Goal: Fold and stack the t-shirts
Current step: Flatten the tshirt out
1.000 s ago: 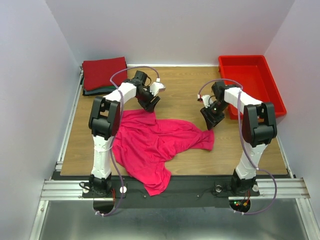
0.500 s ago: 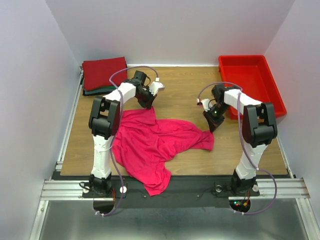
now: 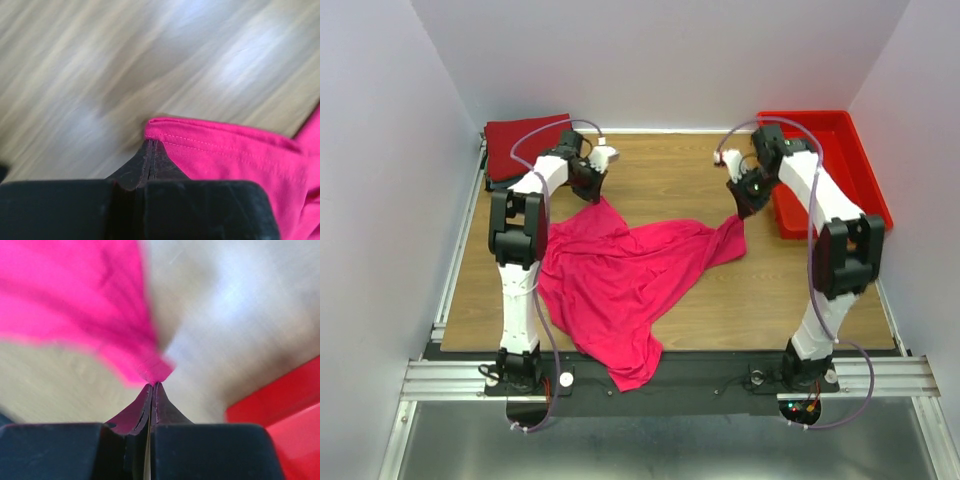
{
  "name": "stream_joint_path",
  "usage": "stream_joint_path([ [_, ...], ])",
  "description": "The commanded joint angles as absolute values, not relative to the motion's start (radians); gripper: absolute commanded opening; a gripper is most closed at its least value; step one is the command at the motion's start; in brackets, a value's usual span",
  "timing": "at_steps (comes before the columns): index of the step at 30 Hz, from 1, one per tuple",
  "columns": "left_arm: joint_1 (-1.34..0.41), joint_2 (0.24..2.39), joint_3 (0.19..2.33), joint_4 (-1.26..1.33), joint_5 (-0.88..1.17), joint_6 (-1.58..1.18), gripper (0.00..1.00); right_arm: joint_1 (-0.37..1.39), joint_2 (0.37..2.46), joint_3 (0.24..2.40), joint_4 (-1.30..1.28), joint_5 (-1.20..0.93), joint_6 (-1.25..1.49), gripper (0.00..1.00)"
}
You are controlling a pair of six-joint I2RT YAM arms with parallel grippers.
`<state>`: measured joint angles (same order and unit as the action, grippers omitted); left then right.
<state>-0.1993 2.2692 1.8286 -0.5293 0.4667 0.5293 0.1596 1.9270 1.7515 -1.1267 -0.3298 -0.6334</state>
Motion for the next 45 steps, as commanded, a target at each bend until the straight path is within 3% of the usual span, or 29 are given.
stream_joint_path([
  [1,-0.153,2.229,1.853,-0.548,0.457,0.531,0.00,0.240,1.699,1.491,-1.359,-0.361,-0.808,0.01],
  [6,-0.135,2.175,1.751,-0.525,0.445,0.557,0.00,0.434,1.337,1.061,-1.345,-0.204,-0.948,0.00],
  [9,-0.135,2.146,1.689,-0.515,0.442,0.566,0.00,0.471,1.284,0.967,-1.329,-0.120,-0.959,0.01],
  [10,-0.135,2.135,1.677,-0.508,0.439,0.568,0.00,0.471,1.292,0.983,-1.295,-0.103,-0.936,0.05],
  [12,-0.133,2.132,1.654,-0.503,0.439,0.565,0.00,0.460,1.324,1.044,-1.281,-0.116,-0.882,0.34],
  [13,-0.135,2.135,1.655,-0.503,0.439,0.563,0.00,0.440,1.369,1.139,-1.279,-0.144,-0.850,0.64],
  [14,-0.135,2.138,1.658,-0.505,0.439,0.561,0.00,0.425,1.403,1.182,-1.276,-0.176,-0.850,0.86],
  [15,-0.135,2.141,1.663,-0.509,0.439,0.555,0.00,0.410,1.437,1.231,-1.258,-0.227,-0.800,0.89],
  [19,-0.135,2.160,1.701,-0.526,0.436,0.549,0.00,0.283,1.627,1.406,-1.221,-0.322,-0.713,0.85],
  [22,-0.135,2.171,1.721,-0.535,0.434,0.548,0.00,0.195,1.770,1.518,-1.166,-0.318,-0.638,0.74],
  [26,-0.135,2.187,1.736,-0.541,0.433,0.543,0.00,0.186,1.893,1.601,-1.135,-0.324,-0.592,0.52],
  [28,-0.137,2.194,1.747,-0.548,0.431,0.538,0.00,0.186,1.945,1.632,-1.137,-0.354,-0.560,0.48],
  [42,-0.137,2.217,1.770,-0.552,0.460,0.532,0.00,0.186,2.071,1.559,-0.970,-0.232,-0.531,0.47],
  [45,-0.135,2.217,1.772,-0.551,0.463,0.528,0.00,0.186,2.077,1.542,-0.957,-0.226,-0.540,0.37],
])
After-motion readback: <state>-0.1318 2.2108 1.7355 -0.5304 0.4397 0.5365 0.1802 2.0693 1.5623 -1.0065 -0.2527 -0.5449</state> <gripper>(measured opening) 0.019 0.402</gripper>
